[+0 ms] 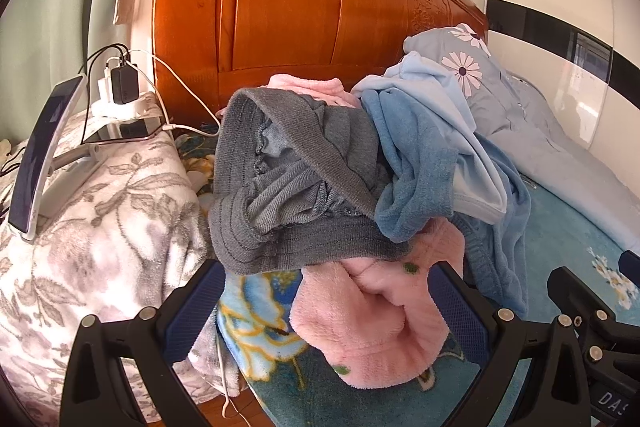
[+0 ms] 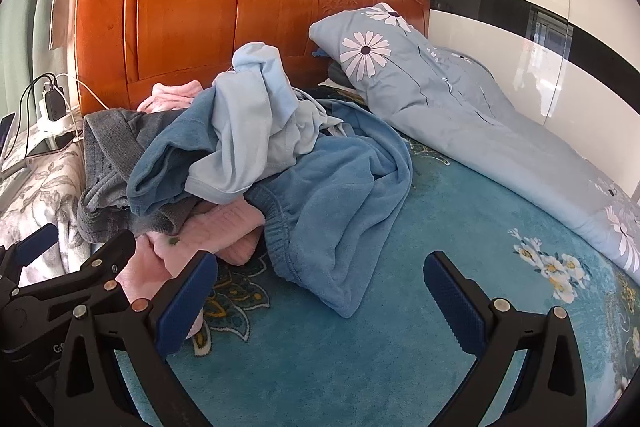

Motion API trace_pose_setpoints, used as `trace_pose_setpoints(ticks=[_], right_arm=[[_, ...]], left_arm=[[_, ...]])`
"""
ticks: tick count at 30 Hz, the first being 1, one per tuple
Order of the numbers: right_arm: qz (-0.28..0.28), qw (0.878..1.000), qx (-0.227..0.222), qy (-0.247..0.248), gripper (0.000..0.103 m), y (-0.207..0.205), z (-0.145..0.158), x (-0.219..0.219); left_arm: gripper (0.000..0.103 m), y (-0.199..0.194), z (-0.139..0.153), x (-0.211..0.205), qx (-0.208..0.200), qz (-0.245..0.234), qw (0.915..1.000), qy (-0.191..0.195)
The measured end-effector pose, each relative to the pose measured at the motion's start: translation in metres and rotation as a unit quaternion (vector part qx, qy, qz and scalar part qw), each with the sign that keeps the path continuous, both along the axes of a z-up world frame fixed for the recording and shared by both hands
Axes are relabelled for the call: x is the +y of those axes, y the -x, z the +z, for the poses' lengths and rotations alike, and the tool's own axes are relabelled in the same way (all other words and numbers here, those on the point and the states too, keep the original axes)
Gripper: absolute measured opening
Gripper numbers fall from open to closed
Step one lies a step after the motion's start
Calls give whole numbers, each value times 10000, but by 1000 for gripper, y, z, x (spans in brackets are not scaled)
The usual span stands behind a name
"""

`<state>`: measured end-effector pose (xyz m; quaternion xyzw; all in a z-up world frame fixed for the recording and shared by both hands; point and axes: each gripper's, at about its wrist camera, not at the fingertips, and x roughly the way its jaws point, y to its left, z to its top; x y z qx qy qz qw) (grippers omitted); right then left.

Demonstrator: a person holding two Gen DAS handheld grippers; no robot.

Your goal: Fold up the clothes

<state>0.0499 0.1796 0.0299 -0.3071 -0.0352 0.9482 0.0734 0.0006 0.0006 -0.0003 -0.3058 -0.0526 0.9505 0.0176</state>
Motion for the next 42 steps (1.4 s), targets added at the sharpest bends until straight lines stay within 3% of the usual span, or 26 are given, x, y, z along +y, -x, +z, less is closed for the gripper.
trace_pose_setpoints(ticks=[6, 42], right_arm=[[40, 10000, 13, -6, 103, 0, -3, -7], [56, 9997, 86, 243, 103, -8, 3, 15]], left_arm=[[103, -7, 2, -6, 41, -25, 9998, -203], [103, -15, 8, 15, 442, -94, 9990, -23]])
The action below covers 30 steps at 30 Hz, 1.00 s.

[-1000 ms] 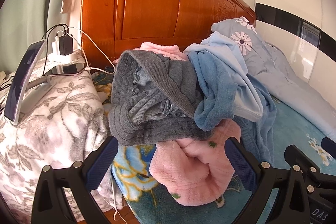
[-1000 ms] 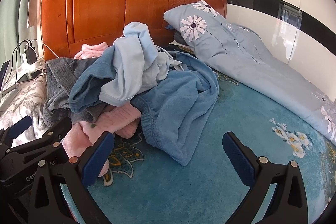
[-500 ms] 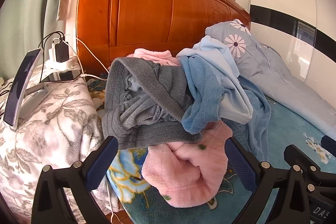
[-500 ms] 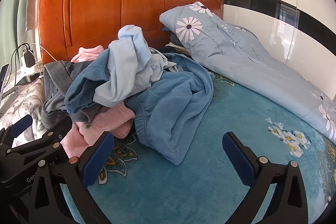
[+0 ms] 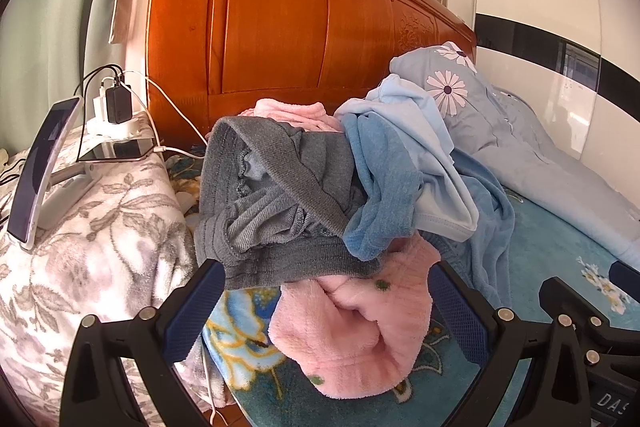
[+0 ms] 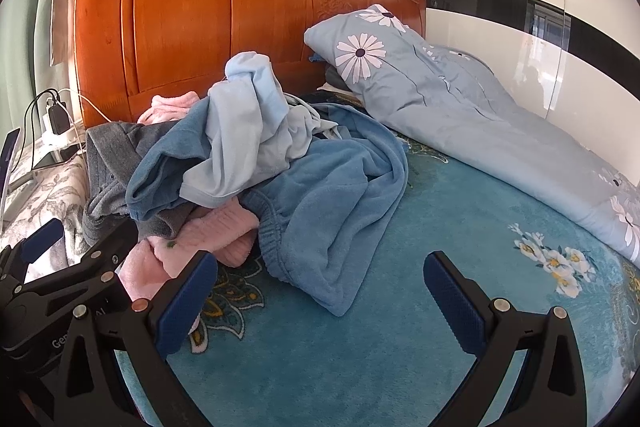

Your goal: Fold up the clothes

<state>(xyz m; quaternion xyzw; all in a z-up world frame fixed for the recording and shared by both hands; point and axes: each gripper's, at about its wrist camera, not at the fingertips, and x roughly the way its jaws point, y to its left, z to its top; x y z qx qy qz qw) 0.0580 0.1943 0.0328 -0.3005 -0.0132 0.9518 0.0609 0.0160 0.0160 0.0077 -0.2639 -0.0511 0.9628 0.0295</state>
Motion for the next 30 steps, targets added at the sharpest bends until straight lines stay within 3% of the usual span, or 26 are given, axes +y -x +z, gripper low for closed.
trace_pose_setpoints(ticks=[25, 30], right_arm=[[-16, 9994, 98, 326, 103, -3, 2, 9], [11, 9985, 295, 463, 103, -8, 6, 13]], left_arm=[[103, -3, 2, 3, 144, -88, 9998, -46], [103, 0, 3, 0, 26, -235, 9994, -270]])
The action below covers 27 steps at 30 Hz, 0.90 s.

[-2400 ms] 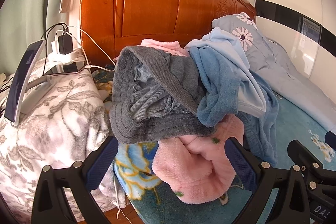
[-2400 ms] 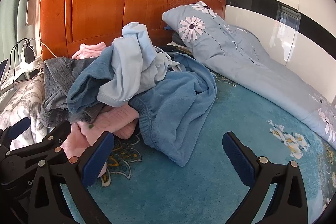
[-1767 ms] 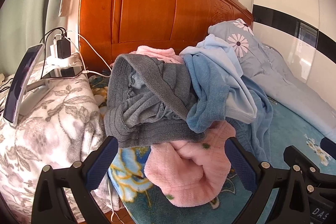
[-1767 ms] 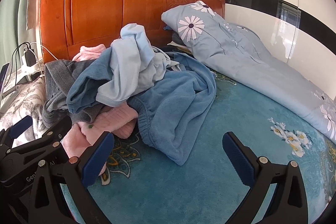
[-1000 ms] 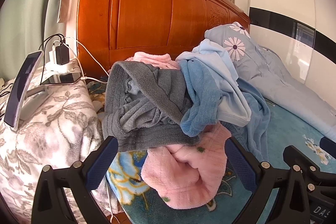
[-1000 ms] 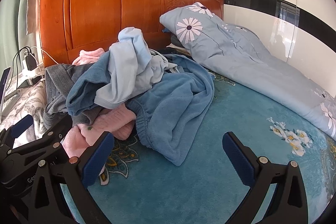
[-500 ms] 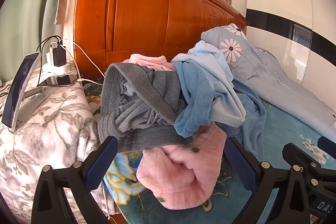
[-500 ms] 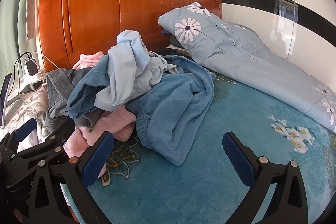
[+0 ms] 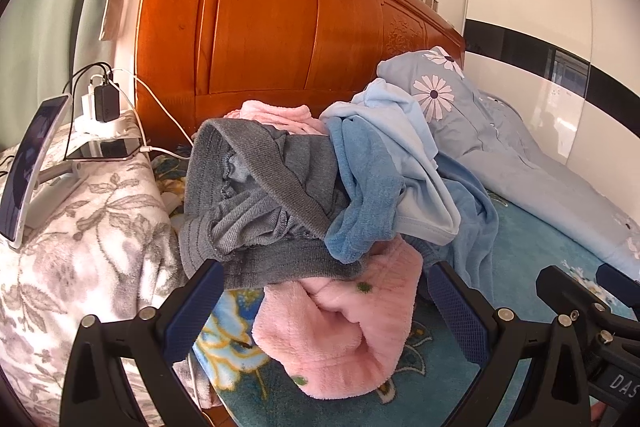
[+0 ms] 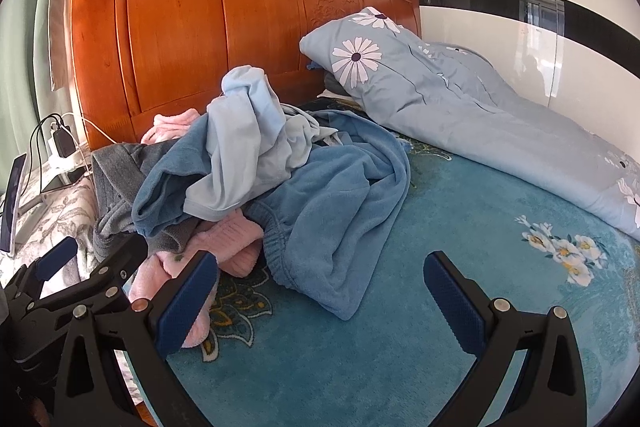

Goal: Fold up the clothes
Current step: 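Grasp the light-blue shirt in the pile with the right gripper and lift it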

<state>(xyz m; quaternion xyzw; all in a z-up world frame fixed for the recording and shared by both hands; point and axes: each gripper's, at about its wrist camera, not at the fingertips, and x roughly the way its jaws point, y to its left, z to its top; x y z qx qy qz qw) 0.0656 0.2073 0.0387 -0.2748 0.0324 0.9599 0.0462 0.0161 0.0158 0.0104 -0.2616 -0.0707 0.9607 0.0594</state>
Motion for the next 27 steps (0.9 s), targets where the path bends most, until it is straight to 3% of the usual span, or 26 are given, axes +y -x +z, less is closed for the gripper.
trace_pose_setpoints(ticks=[6, 12, 16, 19, 22, 25, 27], right_arm=[[162, 9952, 784, 557, 103, -11, 21, 25], [826, 9888, 970, 777, 103, 57, 69, 27], [1776, 9813, 230, 706, 103, 145, 77, -2], [1660, 9844, -498, 306, 103, 206, 58, -21], [1470, 9844, -845, 467, 100, 247, 36, -21], [1373, 9810, -927, 1014, 64, 271, 23, -16], [1260, 9776, -1034, 1334, 26, 280, 18, -13]], left_arm=[[103, -2, 12, -15, 229, 187, 9995, -63], [103, -2, 19, -42, 539, 413, 9961, -569], [103, 9, 15, -48, 428, 284, 9958, -759], [103, 17, 8, -48, 261, 350, 9966, -698], [103, 23, 3, -51, 119, 565, 9968, -553], [103, 26, 0, -56, 75, 611, 9961, -627], [103, 27, -2, -61, 15, 571, 9949, -833]])
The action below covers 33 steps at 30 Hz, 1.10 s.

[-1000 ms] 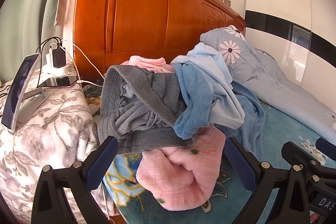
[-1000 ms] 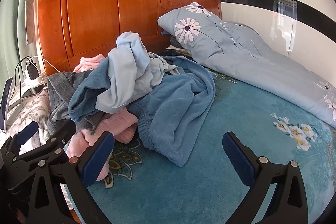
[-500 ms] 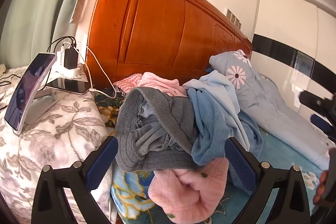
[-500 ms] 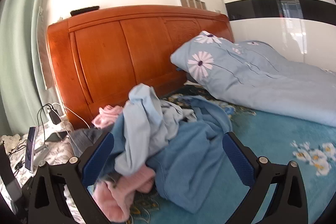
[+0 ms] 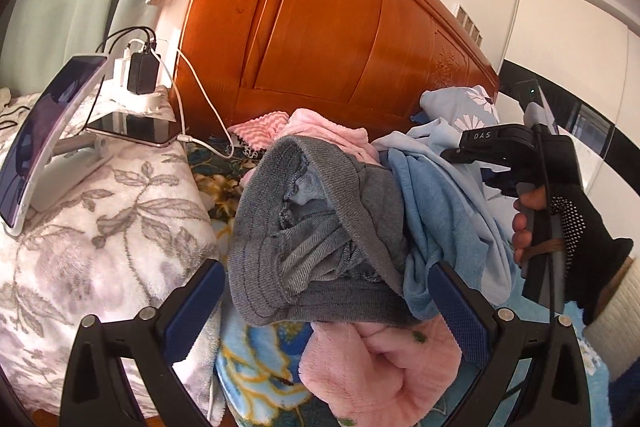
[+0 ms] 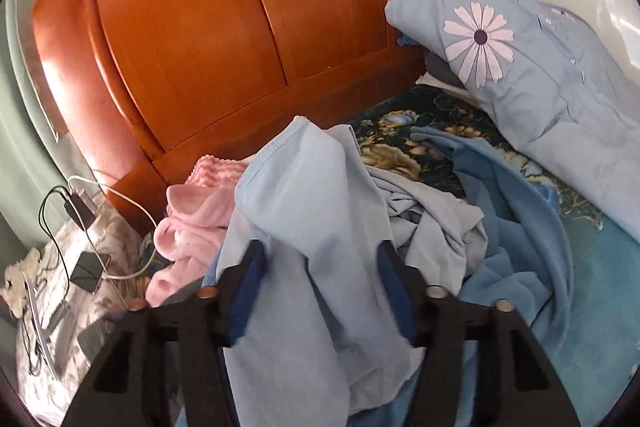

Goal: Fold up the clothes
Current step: 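Grasp the light-blue shirt in the pile with the right gripper and lift it, then lower the light-blue shirt onto the open sheet with the right gripper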

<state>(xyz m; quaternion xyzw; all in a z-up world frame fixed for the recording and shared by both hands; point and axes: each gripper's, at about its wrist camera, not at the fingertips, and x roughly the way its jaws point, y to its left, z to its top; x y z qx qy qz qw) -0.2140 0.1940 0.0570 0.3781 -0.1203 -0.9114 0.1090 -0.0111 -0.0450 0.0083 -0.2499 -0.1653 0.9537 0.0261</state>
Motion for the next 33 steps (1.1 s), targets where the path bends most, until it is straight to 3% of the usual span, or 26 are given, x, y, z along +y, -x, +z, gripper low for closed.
trace_pose_setpoints(ticks=[2, 3, 7, 11, 15, 21, 28, 33], right_arm=[[-113, 9995, -90, 298, 10, 3, 1, 3], [-179, 9991, -42, 387, 8, 2, 7, 5], [-294, 9964, 520, 608, 6, -28, 60, 29], [-509, 9916, 1032, 592, 6, -70, 123, 62], [-961, 9846, 1402, 411, 6, -131, 179, 110], [-1647, 9703, 1772, 28, 6, -258, 239, 190], [-2323, 9532, 1933, 18, 6, -417, 267, 275], [-2841, 9320, 2214, -415, 6, -528, 306, 306]], left_arm=[[103, -1, -1, -2, 9, -94, 9998, -158], [103, -1, -1, -1, 14, -124, 9998, -162], [103, -7, 5, 0, 117, -118, 9999, -30], [103, -14, 13, -3, 241, -254, 9989, -319], [103, -25, 23, 9, 377, -668, 9954, -571], [103, -57, 45, 59, 478, -1385, 9887, -301], [103, -126, 61, 151, 327, -2725, 9612, -264], [103, -177, 93, 218, 575, -3490, 9351, -219]])
